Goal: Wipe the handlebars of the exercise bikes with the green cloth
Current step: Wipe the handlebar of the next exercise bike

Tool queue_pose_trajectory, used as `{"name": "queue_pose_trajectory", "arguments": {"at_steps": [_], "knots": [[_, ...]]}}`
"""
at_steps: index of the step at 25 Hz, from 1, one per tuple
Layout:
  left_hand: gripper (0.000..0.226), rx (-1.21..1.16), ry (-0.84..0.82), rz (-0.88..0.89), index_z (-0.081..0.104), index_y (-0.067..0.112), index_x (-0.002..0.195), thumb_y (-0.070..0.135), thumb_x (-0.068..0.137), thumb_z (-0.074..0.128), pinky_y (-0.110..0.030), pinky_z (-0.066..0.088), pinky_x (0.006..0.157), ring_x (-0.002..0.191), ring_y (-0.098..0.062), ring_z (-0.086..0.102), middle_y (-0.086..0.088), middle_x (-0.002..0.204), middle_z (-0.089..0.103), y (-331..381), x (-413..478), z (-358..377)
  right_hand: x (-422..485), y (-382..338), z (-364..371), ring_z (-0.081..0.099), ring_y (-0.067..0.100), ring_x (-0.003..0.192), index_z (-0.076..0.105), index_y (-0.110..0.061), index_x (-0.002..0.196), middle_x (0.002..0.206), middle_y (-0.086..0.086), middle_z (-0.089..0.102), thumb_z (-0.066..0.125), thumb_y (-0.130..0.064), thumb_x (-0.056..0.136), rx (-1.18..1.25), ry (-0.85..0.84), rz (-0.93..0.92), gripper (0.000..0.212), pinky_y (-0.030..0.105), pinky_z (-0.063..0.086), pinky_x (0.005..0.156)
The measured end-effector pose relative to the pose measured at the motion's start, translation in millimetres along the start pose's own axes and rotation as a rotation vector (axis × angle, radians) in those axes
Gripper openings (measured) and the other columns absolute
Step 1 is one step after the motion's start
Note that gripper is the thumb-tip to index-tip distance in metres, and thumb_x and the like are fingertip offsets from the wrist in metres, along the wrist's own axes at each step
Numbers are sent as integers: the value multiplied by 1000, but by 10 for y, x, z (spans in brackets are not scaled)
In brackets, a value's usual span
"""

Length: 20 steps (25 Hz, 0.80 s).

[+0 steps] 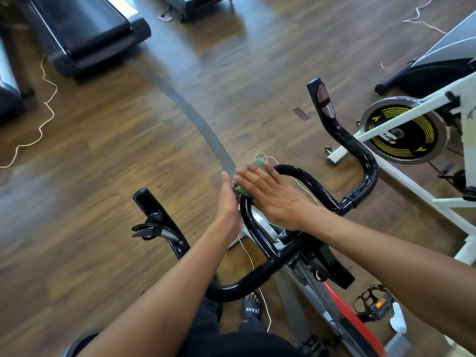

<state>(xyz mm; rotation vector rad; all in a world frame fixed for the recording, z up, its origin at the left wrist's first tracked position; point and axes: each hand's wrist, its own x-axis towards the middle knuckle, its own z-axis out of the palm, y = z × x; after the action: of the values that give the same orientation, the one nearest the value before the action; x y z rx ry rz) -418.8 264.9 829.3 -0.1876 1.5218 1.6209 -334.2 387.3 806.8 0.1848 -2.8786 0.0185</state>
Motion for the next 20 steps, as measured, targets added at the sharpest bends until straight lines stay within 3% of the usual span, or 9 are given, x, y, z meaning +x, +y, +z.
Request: {"name": "queue_pose_trajectory", "arguments": {"at_steps": [3, 8, 10, 13, 17, 20], "knots": [[62, -34, -22, 26, 69, 19, 124, 65, 98, 35, -32, 51, 91, 118, -14, 64, -2, 121, 71, 89, -13, -39, -13, -67, -5, 10, 28, 153, 20, -4, 156, 164, 11, 17, 42, -14, 93, -1, -50, -64, 68, 49, 13, 123], [39, 82, -80, 81, 68, 27, 120, 51, 101, 44, -34, 49, 90, 113, -15, 63, 1, 120, 70, 234, -88, -32, 163, -178, -67, 8, 25, 153, 16, -5, 156, 164, 10, 17, 38, -21, 87, 97, -83, 277, 74, 45, 5, 124], [33, 147, -120, 112, 70, 26, 118, 42, 102, 46, -31, 48, 92, 112, -11, 64, 4, 117, 72, 296, -97, -3, 216, -296, -124, -7, 18, 153, 4, -9, 158, 166, 5, 4, 44, -16, 83, 282, -109, 417, 85, 37, -10, 123], [24, 228, -129, 231, 74, 14, 104, 24, 101, 53, -15, 50, 74, 90, -3, 69, 3, 95, 76, 441, -105, 24, 276, -366, -259, -25, 7, 148, -13, -15, 157, 165, -4, -17, 50, -8, 85, 537, -113, 584, 95, 28, -20, 118], [17, 362, -171, 358, 75, 12, 92, 12, 98, 59, -17, 52, 69, 76, -4, 70, -3, 84, 75, 574, -99, 67, 344, -493, -352, -25, 5, 148, -15, -19, 155, 164, -7, -20, 48, -3, 91, 714, -23, 759, 92, 33, -15, 122], [17, 455, -229, 473, 77, 14, 92, 13, 97, 60, -26, 57, 73, 82, -14, 72, -5, 87, 76, 644, -86, 166, 411, -581, -471, -19, -1, 148, -10, -29, 157, 165, -14, -13, 49, -3, 96, 919, 186, 916, 89, 27, -5, 123]]}}
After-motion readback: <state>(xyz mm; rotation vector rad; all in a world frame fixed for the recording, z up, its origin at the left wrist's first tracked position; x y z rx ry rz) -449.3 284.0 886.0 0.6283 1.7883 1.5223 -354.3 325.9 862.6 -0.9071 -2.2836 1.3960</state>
